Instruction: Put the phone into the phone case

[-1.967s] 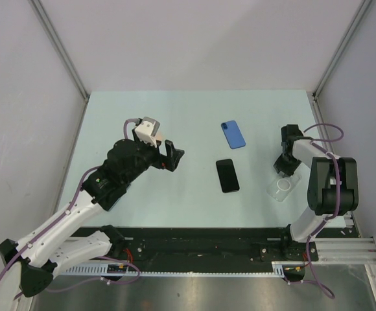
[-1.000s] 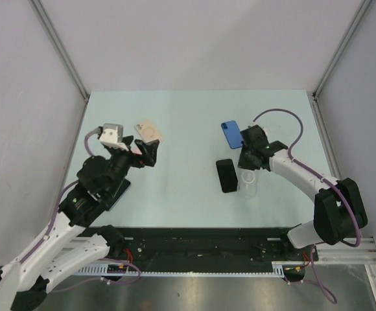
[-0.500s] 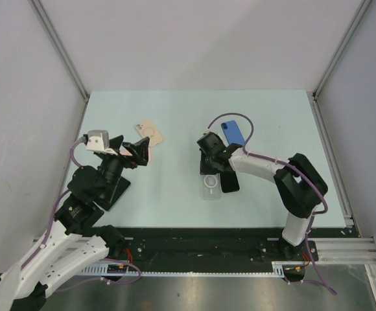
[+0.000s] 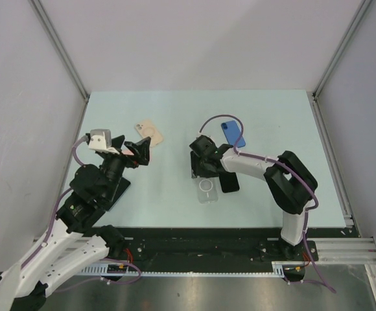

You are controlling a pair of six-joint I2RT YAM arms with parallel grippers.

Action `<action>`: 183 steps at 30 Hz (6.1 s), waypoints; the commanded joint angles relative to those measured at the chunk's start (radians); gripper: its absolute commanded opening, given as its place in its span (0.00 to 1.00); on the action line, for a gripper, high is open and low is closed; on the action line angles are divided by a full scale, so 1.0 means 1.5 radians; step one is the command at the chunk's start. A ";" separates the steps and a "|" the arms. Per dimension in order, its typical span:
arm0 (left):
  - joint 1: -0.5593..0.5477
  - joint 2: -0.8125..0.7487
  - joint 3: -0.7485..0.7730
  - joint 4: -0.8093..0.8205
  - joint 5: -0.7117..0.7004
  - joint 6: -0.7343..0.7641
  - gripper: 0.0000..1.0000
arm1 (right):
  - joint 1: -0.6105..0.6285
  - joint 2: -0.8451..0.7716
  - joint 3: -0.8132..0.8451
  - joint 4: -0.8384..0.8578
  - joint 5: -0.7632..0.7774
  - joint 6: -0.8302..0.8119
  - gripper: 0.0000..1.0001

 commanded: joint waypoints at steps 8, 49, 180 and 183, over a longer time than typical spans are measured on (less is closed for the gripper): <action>-0.003 0.024 -0.007 0.026 -0.006 0.020 0.93 | -0.159 -0.154 -0.048 -0.060 -0.025 -0.207 0.90; -0.030 0.976 0.435 -0.098 0.465 -0.234 0.00 | -0.471 -0.216 -0.344 0.199 -0.418 -0.144 0.68; 0.018 0.697 0.036 -0.018 0.348 -0.275 0.00 | -0.241 -0.074 -0.311 0.398 -0.554 -0.077 0.00; 0.017 0.667 0.034 -0.035 0.324 -0.265 0.00 | -0.241 -0.071 -0.310 0.397 -0.551 -0.079 0.00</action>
